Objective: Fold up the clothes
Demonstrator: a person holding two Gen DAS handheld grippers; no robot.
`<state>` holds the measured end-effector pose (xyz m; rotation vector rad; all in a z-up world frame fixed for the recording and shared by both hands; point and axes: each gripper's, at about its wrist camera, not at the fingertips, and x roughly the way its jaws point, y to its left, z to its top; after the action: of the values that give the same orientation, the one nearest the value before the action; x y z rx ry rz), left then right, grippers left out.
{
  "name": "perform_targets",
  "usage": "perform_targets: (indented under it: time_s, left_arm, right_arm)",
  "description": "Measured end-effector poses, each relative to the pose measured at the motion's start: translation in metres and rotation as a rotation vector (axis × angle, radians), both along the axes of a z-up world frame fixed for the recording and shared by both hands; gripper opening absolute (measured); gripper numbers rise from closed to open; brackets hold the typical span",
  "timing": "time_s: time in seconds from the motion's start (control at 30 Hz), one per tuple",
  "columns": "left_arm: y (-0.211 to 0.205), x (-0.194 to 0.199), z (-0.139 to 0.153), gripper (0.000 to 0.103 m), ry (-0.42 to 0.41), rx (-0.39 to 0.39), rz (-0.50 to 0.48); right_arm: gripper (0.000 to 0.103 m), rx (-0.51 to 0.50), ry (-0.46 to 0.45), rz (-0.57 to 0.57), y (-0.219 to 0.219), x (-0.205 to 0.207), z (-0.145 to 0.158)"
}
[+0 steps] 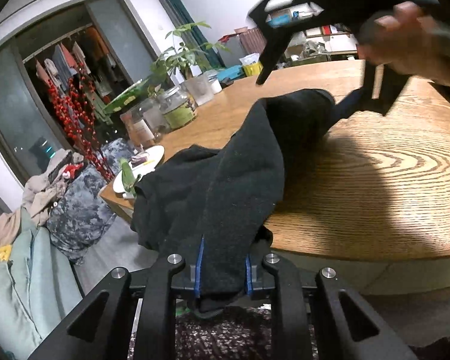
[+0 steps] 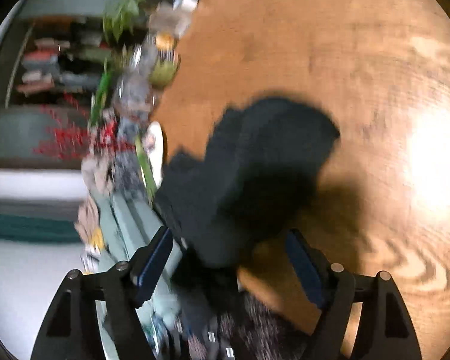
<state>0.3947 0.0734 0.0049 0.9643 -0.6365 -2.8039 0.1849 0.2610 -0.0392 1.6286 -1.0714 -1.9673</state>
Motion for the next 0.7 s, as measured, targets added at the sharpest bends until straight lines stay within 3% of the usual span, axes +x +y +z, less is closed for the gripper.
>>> perform_targets:
  time_s: [0.03,0.13,0.17,0.33,0.47,0.57,0.7]
  left_arm:
    - [0.004,0.002,0.001,0.02,0.003,-0.005,-0.015]
    - [0.016,0.007,0.005,0.019,0.015,-0.006,-0.068]
    - [0.022,0.01,0.01,0.019,0.029,0.005,-0.1]
    - [0.074,0.03,0.035,0.019,0.058,0.09,-0.37]
    - [0.102,0.029,0.052,0.018,-0.072,0.362,-0.544]
    - [0.103,0.028,0.054,0.018,-0.11,0.442,-0.56]
    - [0.102,0.027,0.054,0.018,-0.14,0.508,-0.557]
  right_arm:
    - [0.083,0.025,-0.021,0.005,-0.003,-0.007,-0.004]
    - [0.031,0.102,-0.056,0.04,-0.008,-0.02,-0.013]
    - [0.026,0.112,-0.045,0.04,-0.006,-0.02,-0.013]
    - [0.025,0.3,0.02,-0.113,0.063,0.025,0.027]
    - [0.025,0.456,0.073,-0.243,0.12,0.063,0.06]
    - [0.023,0.578,0.135,-0.309,0.152,0.089,0.093]
    - [0.026,0.57,0.141,-0.253,0.152,0.095,0.103]
